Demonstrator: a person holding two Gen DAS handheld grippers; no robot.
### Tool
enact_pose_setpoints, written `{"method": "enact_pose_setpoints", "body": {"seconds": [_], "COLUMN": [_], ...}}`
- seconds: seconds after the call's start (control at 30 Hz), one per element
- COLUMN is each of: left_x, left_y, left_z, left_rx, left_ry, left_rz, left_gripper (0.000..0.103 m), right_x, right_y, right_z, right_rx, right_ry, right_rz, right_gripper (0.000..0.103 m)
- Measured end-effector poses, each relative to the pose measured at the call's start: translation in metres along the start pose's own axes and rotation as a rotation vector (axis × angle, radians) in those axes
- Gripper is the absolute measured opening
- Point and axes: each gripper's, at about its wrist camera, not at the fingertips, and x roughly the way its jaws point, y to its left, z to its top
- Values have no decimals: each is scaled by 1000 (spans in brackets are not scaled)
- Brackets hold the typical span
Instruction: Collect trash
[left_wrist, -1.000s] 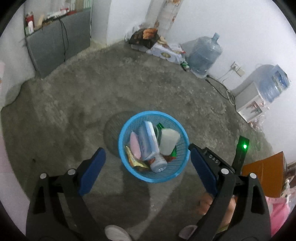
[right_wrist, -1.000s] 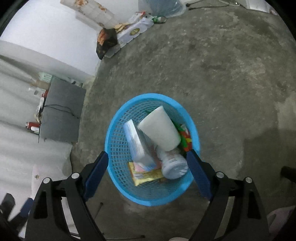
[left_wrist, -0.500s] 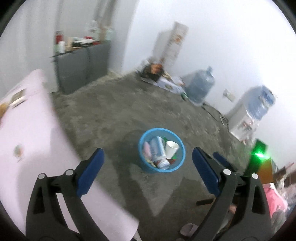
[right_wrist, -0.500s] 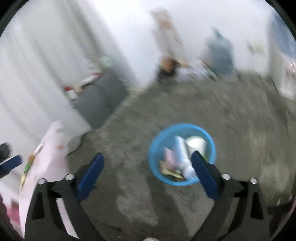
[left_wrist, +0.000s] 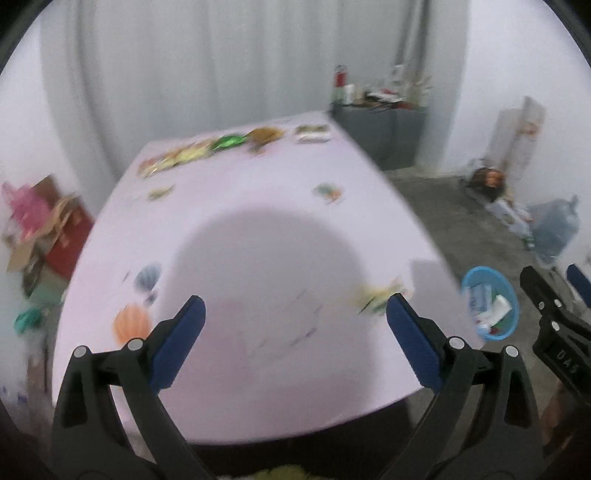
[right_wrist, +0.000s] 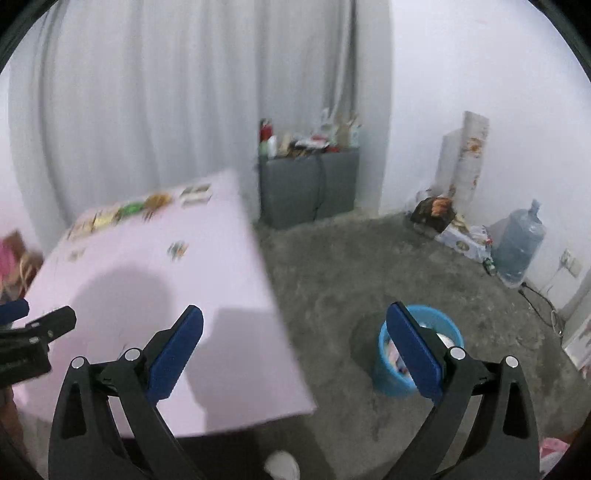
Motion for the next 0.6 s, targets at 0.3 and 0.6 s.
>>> {"method": "enact_pose_setpoints", "body": {"seconds": [0.3, 0.6], "left_x": [-9, 2], "left_y": [40, 34], "left_z": [-58, -64], "left_rx": [-84, -61], "left_ry": [50, 87], "left_rz": [86, 110], "left_gripper": [94, 94], "right_x": [-16, -17], "right_y": [48, 42], "right_z": [-50, -75], "right_rx": [-123, -59], "right_ry": [169, 227], "right_rz": [27, -19], "right_gripper": [97, 97]}}
